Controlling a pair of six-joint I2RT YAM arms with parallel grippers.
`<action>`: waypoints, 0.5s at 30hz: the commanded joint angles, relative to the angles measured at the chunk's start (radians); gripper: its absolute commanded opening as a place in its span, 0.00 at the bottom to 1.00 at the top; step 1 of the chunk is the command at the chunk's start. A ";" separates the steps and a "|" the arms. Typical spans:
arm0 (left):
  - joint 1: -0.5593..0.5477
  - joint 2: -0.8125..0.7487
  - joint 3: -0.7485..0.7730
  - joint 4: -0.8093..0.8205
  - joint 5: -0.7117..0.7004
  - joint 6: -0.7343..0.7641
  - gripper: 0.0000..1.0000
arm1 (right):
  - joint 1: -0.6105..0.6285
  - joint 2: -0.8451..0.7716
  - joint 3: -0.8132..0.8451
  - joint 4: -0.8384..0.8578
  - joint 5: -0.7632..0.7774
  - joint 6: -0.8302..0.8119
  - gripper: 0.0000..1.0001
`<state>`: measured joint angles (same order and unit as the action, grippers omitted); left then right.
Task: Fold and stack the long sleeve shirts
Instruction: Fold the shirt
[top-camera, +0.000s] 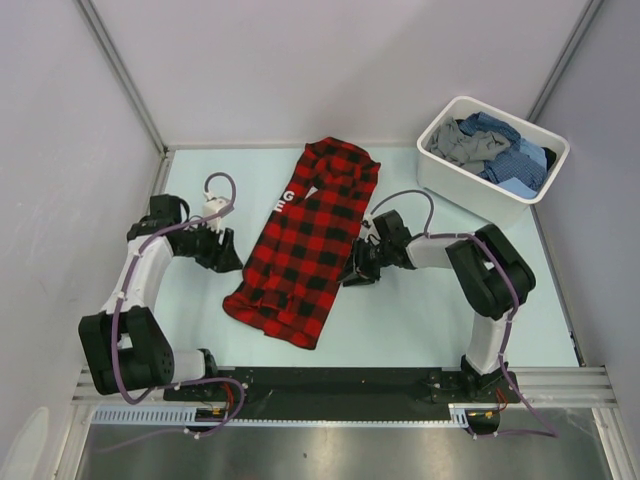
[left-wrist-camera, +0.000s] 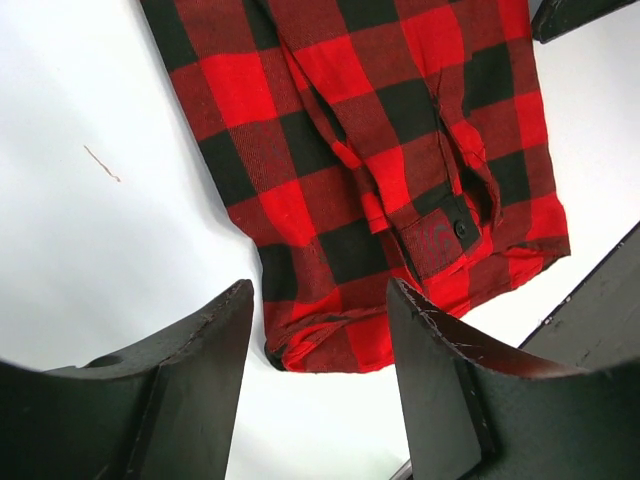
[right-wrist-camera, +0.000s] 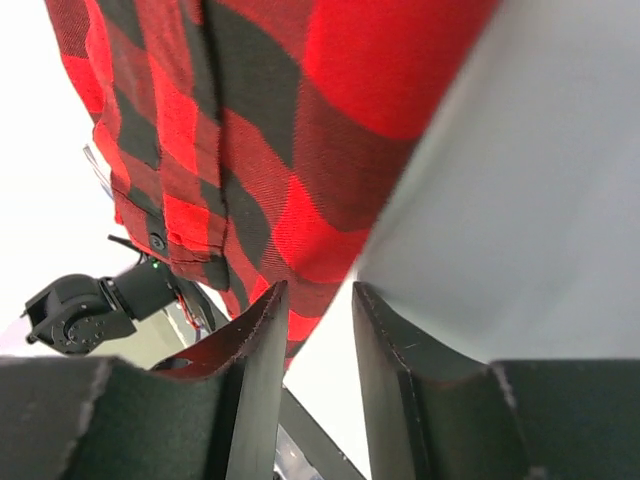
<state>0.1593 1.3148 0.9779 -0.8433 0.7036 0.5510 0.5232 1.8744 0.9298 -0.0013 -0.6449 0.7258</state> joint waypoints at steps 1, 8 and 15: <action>0.003 -0.040 -0.015 0.013 0.037 0.024 0.61 | 0.052 0.011 -0.026 0.030 0.070 0.026 0.38; 0.002 -0.037 -0.004 0.021 0.033 0.023 0.61 | 0.064 0.031 -0.028 0.040 0.102 0.032 0.00; -0.036 -0.081 -0.039 -0.059 0.010 0.166 0.61 | 0.000 -0.066 0.009 -0.250 0.162 -0.198 0.00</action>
<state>0.1555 1.2900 0.9627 -0.8482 0.7025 0.5941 0.5758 1.8652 0.9211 -0.0242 -0.5846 0.7105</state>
